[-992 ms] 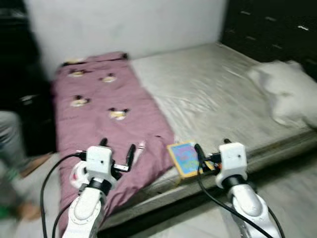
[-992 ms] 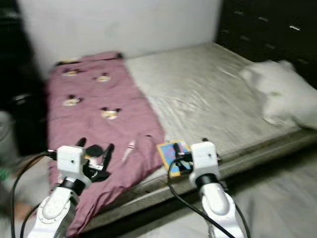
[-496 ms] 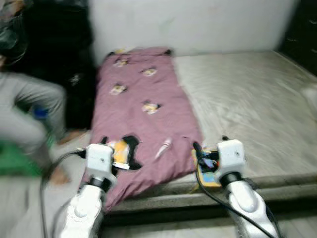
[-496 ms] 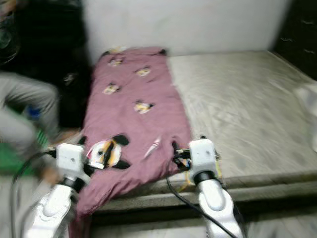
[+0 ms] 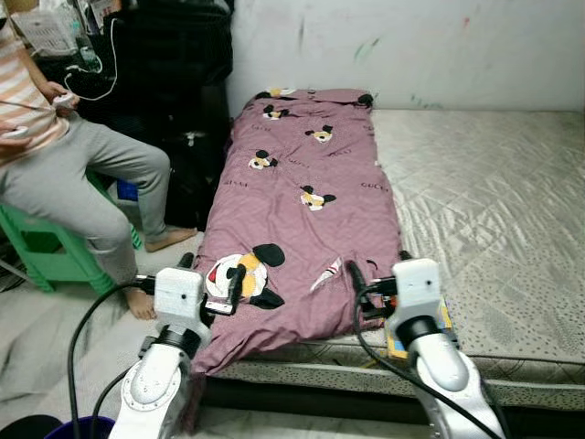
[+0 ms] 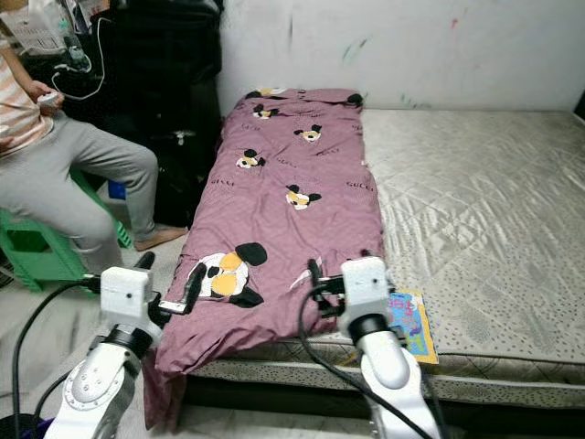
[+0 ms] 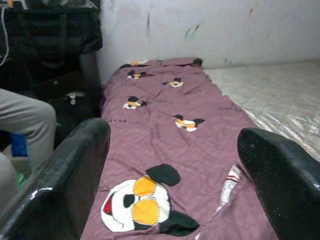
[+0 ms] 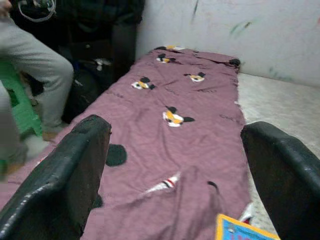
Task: Clean up the room
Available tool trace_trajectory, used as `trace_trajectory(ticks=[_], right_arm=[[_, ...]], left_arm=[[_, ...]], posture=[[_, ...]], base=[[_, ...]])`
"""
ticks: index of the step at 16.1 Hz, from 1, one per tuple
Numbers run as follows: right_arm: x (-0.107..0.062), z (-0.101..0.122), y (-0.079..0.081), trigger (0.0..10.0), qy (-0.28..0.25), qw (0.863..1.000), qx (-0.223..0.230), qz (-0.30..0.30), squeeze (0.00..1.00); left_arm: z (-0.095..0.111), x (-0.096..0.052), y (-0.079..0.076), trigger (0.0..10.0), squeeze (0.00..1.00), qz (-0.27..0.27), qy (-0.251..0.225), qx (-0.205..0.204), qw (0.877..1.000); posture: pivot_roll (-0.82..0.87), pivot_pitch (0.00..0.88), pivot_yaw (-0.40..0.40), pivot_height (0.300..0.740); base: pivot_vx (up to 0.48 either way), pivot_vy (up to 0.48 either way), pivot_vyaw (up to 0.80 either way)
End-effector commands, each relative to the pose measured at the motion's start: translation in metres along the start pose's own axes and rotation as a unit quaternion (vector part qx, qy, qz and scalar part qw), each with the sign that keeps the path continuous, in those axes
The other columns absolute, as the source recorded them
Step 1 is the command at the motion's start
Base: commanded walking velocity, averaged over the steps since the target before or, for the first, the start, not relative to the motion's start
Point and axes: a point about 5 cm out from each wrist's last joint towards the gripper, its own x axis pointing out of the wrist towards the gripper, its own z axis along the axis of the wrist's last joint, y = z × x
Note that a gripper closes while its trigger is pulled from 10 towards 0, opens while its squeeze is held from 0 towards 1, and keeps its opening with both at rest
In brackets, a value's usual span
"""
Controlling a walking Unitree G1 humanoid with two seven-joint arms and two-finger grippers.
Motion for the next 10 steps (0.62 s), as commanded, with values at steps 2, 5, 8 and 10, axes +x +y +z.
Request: trace_trajectory(ticks=[2,5,8,10], right_arm=[[0.0,0.0,-0.001,10.0,-0.003,1.0,0.002,-0.001,0.0],[0.006,0.0,-0.003,10.0,-0.013,1.0,0.014,-0.022,0.0],[0.011,0.001,0.004,10.0,-0.024,0.999,0.011,-0.019,0.0],[0.016,0.002,0.005,10.0,-0.024,1.0,0.002,0.003,0.0]], left_arm=[[0.003,0.002,-0.002,10.0,0.0,-0.007,-0.004,0.001,1.0],[0.003,0.006,-0.002,10.0,0.0,-0.012,-0.003,0.002,1.0],[0.009,0.014,0.001,10.0,0.0,-0.011,-0.01,0.004,1.0],[0.009,0.013,0.0,10.0,0.0,-0.006,-0.014,0.003,1.0]], posture=[[-0.05,0.0,0.014,0.74],[-0.05,0.0,0.067,0.74],[-0.04,0.0,0.088,0.74],[-0.03,0.0,0.056,0.74]], base=[[0.0,0.0,0.0],[0.0,0.0,0.0],[0.0,0.0,0.0],[0.0,0.0,0.0]])
